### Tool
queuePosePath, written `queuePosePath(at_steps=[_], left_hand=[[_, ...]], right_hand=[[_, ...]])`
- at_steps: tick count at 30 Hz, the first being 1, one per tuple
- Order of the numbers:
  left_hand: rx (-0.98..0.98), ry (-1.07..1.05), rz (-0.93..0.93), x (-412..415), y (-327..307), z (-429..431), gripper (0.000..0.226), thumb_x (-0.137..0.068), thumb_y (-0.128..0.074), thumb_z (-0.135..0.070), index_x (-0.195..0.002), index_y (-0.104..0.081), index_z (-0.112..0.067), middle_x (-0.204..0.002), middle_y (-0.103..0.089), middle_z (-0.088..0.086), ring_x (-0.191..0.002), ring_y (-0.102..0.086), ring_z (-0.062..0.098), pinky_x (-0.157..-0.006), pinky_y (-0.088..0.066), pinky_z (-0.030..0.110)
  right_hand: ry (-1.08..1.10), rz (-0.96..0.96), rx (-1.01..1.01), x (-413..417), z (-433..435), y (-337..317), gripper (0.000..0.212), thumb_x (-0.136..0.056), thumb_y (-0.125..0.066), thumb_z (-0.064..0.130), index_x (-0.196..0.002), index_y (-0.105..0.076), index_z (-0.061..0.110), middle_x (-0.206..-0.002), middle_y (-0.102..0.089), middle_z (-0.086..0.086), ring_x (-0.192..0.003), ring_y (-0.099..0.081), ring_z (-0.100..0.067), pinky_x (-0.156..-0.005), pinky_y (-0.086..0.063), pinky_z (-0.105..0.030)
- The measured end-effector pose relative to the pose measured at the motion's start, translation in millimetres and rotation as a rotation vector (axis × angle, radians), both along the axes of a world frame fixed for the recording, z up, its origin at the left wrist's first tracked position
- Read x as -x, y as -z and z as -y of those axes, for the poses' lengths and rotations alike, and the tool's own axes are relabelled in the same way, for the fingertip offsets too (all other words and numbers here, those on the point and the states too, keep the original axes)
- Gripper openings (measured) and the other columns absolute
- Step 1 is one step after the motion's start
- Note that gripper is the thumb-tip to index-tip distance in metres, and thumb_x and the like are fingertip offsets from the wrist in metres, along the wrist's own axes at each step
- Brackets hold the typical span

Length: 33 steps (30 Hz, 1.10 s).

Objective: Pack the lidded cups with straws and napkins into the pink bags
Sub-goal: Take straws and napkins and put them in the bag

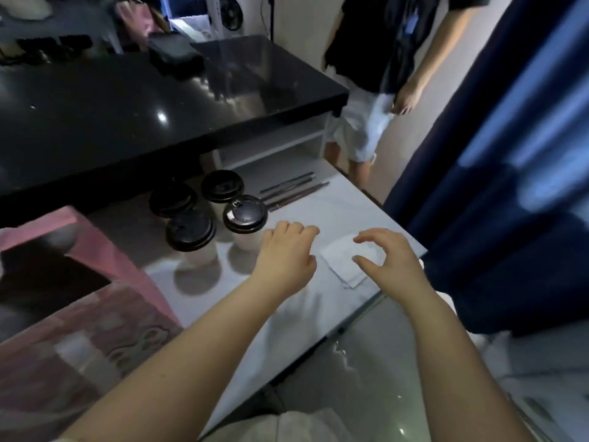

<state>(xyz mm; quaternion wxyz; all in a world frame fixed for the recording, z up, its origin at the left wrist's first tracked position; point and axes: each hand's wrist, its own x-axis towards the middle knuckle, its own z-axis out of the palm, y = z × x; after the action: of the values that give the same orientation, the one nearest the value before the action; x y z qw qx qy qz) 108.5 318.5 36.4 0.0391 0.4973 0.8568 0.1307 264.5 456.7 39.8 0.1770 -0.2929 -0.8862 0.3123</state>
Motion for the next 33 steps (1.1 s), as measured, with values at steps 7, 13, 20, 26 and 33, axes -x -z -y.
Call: queuePosePath(at_steps=[7,13,20,26,33], left_hand=[[0.171,0.009,0.172,-23,62,-36,0.052,-0.091,-0.051,-0.025,-0.142,-0.042,-0.027,-0.139,-0.048,-0.001,-0.129,-0.036,0.026,-0.101,-0.032,0.04],[0.138,-0.057,0.226,-20,83,-55,0.046,-0.093,-0.052,-0.033,-0.138,-0.047,-0.026,-0.138,-0.049,-0.003,-0.13,-0.037,0.025,-0.098,-0.034,0.038],[0.122,-0.092,0.248,-23,95,-62,0.043,-0.092,-0.054,-0.031,-0.134,-0.051,-0.026,-0.134,-0.052,-0.005,-0.128,-0.037,0.024,-0.095,-0.034,0.035],[0.058,-0.14,0.257,-17,90,-55,0.038,-0.092,-0.055,-0.028,-0.13,-0.056,-0.025,-0.132,-0.054,-0.005,-0.128,-0.037,0.024,-0.097,-0.033,0.036],[0.003,-0.188,0.226,-4,69,-46,0.044,-0.086,-0.059,-0.018,-0.129,-0.058,-0.024,-0.13,-0.056,-0.003,-0.125,-0.041,0.024,-0.1,-0.036,0.036]], right_hand=[[0.207,0.194,0.048,-22,-28,77,0.036,-0.087,-0.067,0.023,-0.122,-0.064,0.02,-0.126,-0.061,0.002,-0.124,-0.043,-0.027,-0.102,-0.033,-0.034],[0.393,0.346,0.047,3,-55,109,0.054,-0.087,-0.063,0.044,-0.135,-0.053,0.021,-0.14,-0.048,-0.002,-0.122,-0.033,-0.03,-0.099,-0.024,-0.037],[0.412,0.262,-0.021,19,-50,131,0.025,-0.084,-0.068,0.034,-0.108,-0.069,0.03,-0.118,-0.053,0.002,-0.113,-0.035,-0.025,-0.094,-0.025,-0.036],[0.405,0.11,-0.114,20,-45,137,0.008,-0.074,-0.078,0.021,-0.079,-0.071,0.024,-0.111,-0.056,0.001,-0.108,-0.031,-0.021,-0.085,-0.015,-0.028],[0.216,-0.04,-0.058,29,-30,110,0.012,-0.076,-0.069,0.019,-0.08,-0.064,0.028,-0.101,-0.062,0.016,-0.109,-0.044,-0.018,-0.084,-0.014,-0.025]])
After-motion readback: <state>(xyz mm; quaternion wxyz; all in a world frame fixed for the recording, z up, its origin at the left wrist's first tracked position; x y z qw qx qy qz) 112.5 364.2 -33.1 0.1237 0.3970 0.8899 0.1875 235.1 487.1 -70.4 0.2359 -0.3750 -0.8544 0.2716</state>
